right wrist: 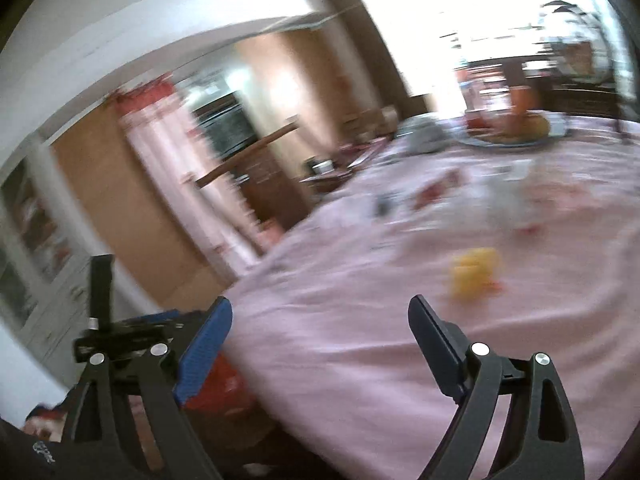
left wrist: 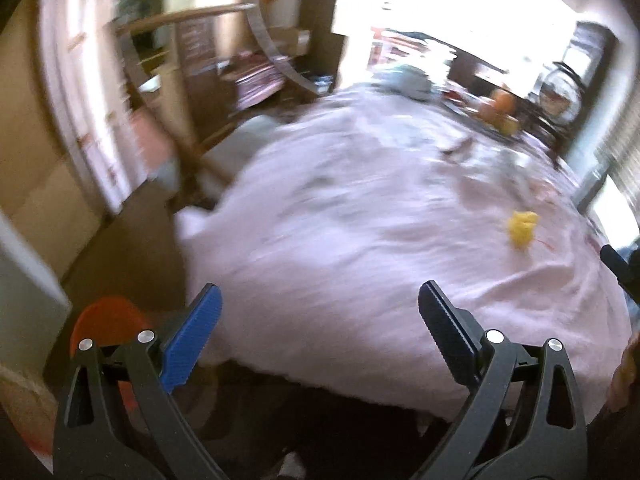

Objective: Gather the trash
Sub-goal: 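Swing both open tools back over the table, then grasp the yellow netted wrapper with the left tool while the right tool grasps the pink candy bag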

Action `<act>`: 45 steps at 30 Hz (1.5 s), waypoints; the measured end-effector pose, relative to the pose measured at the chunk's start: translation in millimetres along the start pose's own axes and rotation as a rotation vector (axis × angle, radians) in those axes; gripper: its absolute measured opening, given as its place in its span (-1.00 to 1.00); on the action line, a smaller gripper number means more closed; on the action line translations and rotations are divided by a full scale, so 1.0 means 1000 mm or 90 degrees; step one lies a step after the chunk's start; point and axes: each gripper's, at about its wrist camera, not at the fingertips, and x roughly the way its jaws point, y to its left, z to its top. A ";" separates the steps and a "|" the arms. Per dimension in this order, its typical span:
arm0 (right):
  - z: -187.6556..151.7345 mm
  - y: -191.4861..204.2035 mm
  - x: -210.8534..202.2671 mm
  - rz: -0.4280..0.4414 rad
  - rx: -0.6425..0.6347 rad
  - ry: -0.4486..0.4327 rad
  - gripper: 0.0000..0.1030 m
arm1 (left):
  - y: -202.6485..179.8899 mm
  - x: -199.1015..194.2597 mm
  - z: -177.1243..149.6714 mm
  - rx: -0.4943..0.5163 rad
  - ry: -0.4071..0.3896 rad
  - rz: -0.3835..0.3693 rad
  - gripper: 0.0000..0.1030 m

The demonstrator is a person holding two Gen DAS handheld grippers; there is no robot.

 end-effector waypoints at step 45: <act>0.093 -0.178 -0.034 -0.267 0.109 -0.026 0.85 | -0.268 0.180 0.050 0.378 0.133 -0.206 -0.33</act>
